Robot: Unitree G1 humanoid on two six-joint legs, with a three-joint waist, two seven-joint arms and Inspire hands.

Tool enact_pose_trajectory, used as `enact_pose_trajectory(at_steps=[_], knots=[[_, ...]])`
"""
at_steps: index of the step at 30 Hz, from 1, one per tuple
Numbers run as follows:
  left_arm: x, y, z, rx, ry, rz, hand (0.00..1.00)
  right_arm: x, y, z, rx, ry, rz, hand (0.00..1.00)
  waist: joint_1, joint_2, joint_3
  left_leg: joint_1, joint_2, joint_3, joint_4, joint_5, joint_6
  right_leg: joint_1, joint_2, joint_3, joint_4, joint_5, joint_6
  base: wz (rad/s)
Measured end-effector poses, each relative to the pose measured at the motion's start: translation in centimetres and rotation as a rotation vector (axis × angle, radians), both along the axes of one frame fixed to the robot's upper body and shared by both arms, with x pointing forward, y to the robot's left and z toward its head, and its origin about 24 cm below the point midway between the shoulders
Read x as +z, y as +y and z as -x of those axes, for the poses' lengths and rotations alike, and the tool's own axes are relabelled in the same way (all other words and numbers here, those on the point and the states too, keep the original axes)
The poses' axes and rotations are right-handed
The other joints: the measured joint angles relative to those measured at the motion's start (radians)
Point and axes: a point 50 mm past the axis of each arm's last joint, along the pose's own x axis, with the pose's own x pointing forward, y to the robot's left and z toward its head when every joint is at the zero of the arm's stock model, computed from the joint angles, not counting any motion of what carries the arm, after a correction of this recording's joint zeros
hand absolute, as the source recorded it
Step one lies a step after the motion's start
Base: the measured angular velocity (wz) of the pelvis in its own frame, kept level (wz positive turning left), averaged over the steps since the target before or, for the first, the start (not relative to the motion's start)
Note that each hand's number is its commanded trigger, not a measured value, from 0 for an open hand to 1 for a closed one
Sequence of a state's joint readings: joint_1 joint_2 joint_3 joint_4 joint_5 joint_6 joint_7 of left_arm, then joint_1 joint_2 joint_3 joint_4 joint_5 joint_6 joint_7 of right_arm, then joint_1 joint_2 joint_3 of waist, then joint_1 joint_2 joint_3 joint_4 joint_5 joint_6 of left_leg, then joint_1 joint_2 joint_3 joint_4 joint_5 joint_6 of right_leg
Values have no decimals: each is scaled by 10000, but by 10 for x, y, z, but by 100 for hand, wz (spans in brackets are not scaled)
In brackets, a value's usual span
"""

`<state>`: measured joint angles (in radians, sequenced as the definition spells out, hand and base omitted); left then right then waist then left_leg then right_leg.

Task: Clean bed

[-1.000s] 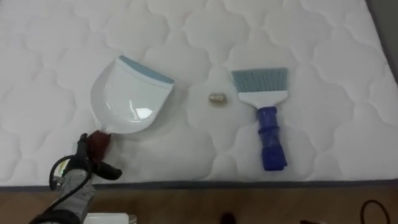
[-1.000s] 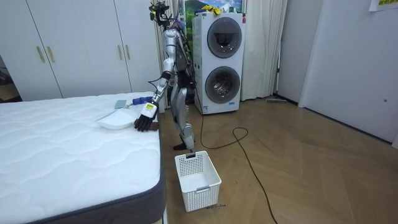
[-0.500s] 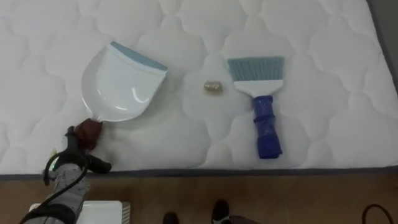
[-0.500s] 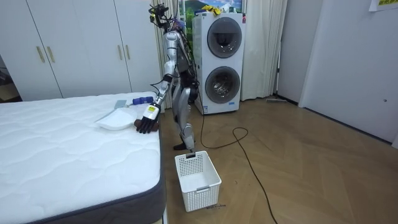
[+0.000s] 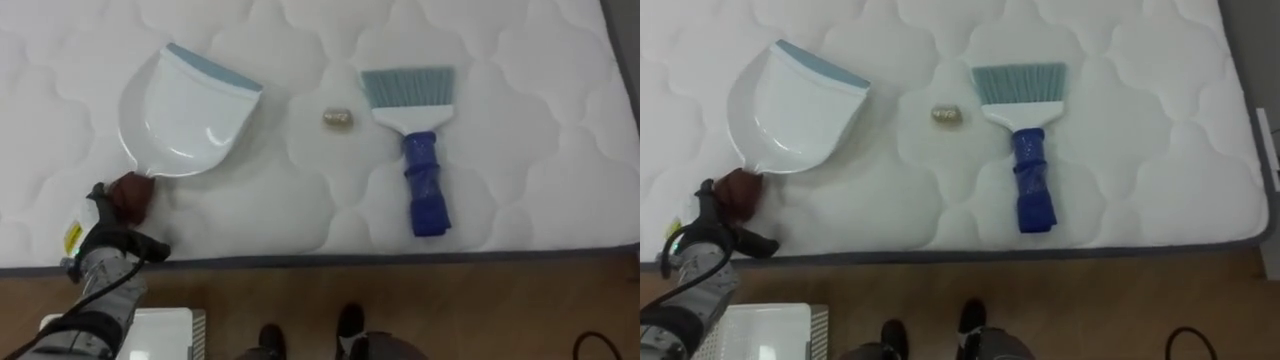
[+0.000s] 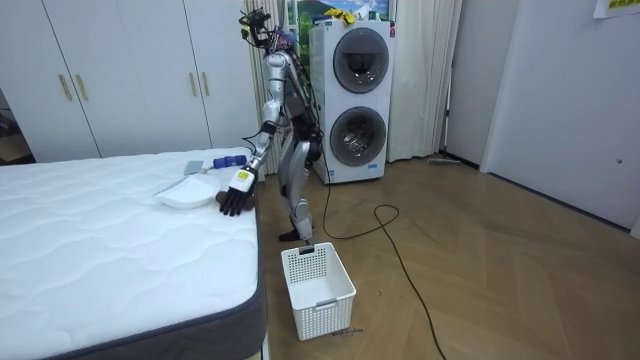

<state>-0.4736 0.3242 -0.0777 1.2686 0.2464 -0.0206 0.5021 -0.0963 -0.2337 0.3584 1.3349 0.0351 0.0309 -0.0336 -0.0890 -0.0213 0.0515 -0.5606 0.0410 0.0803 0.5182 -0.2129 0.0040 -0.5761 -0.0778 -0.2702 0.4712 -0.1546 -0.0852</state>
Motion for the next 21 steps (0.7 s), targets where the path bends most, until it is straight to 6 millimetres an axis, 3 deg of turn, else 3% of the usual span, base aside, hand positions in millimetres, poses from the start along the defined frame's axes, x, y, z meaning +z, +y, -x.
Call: enact_pose_trajectory(at_steps=[4,21], knots=[[8,8,-4,208,-175,-323,100,0,2,-1,118,57,4,0,-5,5,5,-25,-17,8,92,-30,50,-48,-55,-10,157,-38,-9,0],[7,3,-6,7,33,-408,100,-1,1,2,-109,147,-54,0,-188,70,43,-301,-5,26,305,-252,163,-312,-111,-24,472,-68,31,1]])
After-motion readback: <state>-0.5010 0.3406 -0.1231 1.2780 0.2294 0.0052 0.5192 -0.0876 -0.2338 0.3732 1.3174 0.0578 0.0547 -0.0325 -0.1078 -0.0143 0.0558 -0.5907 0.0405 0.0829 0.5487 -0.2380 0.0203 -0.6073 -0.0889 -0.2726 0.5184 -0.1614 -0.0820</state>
